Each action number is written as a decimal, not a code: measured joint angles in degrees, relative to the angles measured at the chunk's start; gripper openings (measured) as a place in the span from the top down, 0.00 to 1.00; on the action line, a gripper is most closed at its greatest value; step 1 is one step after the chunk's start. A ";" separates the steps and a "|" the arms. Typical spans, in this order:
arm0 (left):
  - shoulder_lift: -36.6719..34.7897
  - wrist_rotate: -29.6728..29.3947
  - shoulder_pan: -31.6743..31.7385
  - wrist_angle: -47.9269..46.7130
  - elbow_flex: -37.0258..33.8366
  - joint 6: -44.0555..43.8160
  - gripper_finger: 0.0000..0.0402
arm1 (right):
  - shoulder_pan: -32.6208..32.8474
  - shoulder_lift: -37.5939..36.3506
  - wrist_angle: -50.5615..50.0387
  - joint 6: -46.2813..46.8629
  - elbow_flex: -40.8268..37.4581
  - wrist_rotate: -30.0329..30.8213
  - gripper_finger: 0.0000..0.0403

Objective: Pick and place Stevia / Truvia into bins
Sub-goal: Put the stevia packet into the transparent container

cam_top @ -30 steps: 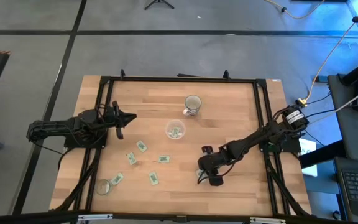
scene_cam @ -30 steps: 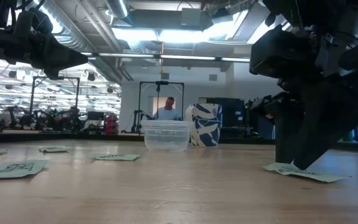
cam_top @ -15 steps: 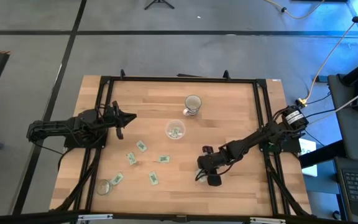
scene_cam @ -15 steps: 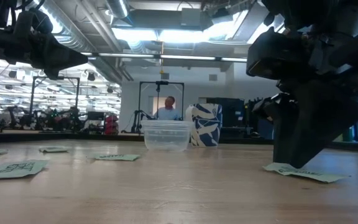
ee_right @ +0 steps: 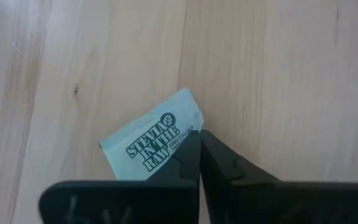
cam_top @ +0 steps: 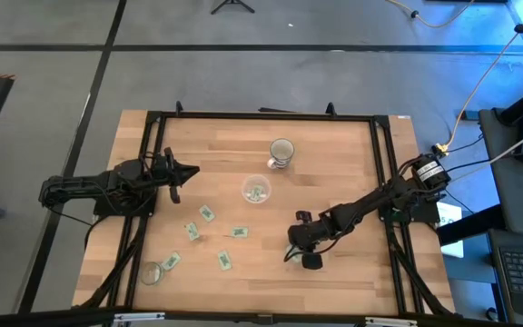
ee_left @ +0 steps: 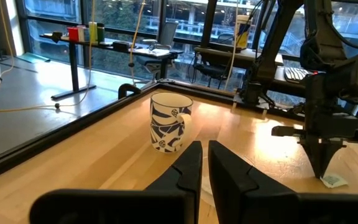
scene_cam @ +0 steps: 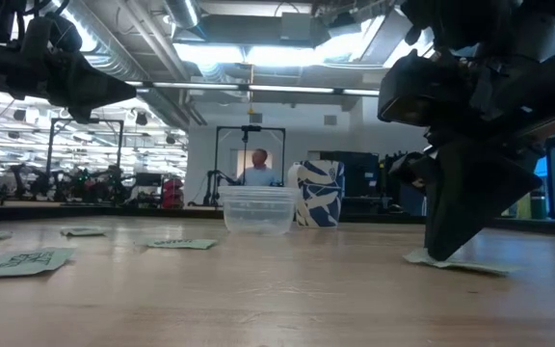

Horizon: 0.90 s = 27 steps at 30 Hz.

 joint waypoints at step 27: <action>0.00 0.04 -0.02 0.40 0.00 -0.02 0.95 | -18.03 -7.25 -18.11 -13.81 27.60 22.92 1.00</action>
